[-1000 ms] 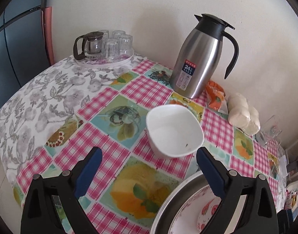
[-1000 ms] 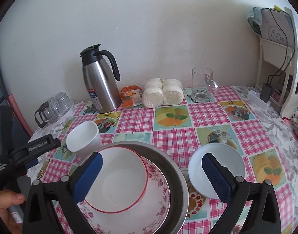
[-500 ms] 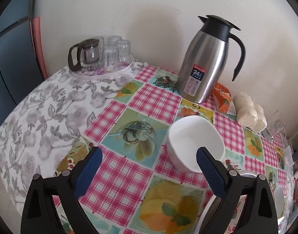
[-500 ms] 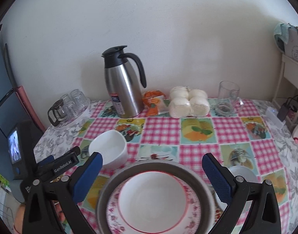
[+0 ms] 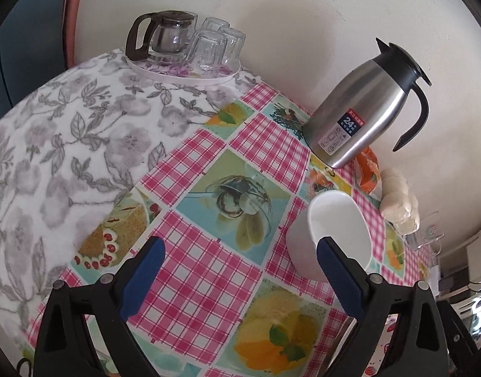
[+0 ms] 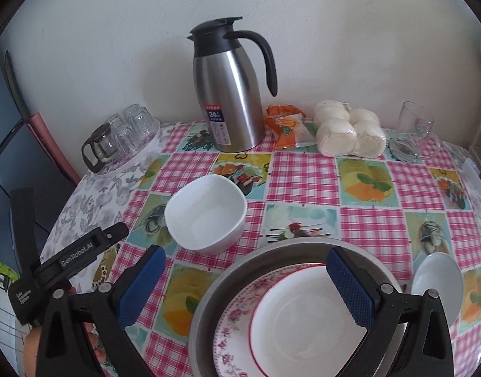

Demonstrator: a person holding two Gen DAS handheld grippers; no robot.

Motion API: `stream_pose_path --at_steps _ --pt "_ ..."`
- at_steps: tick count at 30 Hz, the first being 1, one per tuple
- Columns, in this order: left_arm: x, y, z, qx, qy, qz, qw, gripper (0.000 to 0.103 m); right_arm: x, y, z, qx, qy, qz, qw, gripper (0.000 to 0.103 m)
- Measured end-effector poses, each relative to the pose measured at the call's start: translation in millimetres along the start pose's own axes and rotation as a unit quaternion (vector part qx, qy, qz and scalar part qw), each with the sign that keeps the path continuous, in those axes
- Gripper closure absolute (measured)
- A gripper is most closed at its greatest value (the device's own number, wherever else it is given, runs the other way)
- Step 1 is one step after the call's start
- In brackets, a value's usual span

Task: Organize plates and bowls
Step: 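Close the left gripper on the rim of the white square bowl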

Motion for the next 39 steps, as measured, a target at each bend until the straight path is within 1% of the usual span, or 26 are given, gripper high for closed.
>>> stream_pose_path --at_steps 2,4,6,8,9,10,12,14,16,18,20,22,24,27,34,39 --pt "3 -3 0 -0.002 -0.003 0.003 1.0 0.006 6 -8 -2 -0.005 -0.002 0.004 1.0 0.001" --pt "6 -3 -1 -0.004 -0.003 0.016 0.9999 0.006 12 -13 -5 -0.01 -0.003 0.01 1.0 0.005" --pt "10 0 0 -0.007 -0.005 0.031 0.9995 0.007 19 -18 -7 -0.013 -0.008 0.015 1.0 0.016" --pt "17 4 0 -0.011 -0.009 0.047 0.9988 0.008 27 -21 -8 -0.011 -0.017 0.017 1.0 0.018" --pt "19 6 1 -0.013 -0.011 0.055 0.9983 0.013 31 -22 -9 -0.009 -0.021 0.019 1.0 0.02" --pt "23 9 1 -0.015 -0.015 0.065 0.9976 0.021 36 -22 -10 -0.006 -0.025 0.022 0.999 0.022" --pt "32 14 3 -0.018 -0.024 0.082 0.9962 0.03 43 -21 -11 0.006 -0.036 0.026 0.999 0.027" --pt "38 19 4 -0.02 -0.031 0.093 0.995 0.03 51 -19 -12 0.024 -0.045 0.028 0.998 0.028" --pt "43 24 4 -0.031 -0.033 0.114 0.9925 0.03 58 -16 -13 0.035 -0.051 0.033 0.998 0.029" --pt "45 28 4 -0.035 -0.034 0.127 0.9906 0.03 64 -15 -13 0.037 -0.055 0.04 0.997 0.037" --pt "48 32 4 -0.034 -0.034 0.131 0.9902 0.032 69 -15 -13 0.038 -0.06 0.04 0.997 0.041" --pt "51 35 4 -0.034 -0.035 0.136 0.9894 0.037 73 -15 -13 0.038 -0.064 0.04 0.996 0.047" --pt "55 37 2 -0.034 -0.034 0.143 0.9885 0.04 78 -16 -12 0.036 -0.068 0.041 0.996 0.056" --pt "59 39 0 -0.031 -0.033 0.148 0.988 0.047 85 -16 -13 0.039 -0.073 0.044 0.996 0.064" --pt "70 40 -6 -0.024 -0.031 0.149 0.9881 0.065 105 -15 -12 0.044 -0.091 0.058 0.993 0.071" --pt "78 45 -7 -0.012 -0.033 0.151 0.9879 0.071 121 -10 -11 0.058 -0.105 0.067 0.991 0.082"
Point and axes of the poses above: each gripper's, at about its wrist camera, not at the fingertips, and x roughly the way its jaws point, y to its right, z to its underside, the point moved 6 cm from there along x, roughly the way its jaws point, and after that the axes turned 12 degrees about x, right-handed, at the moved point
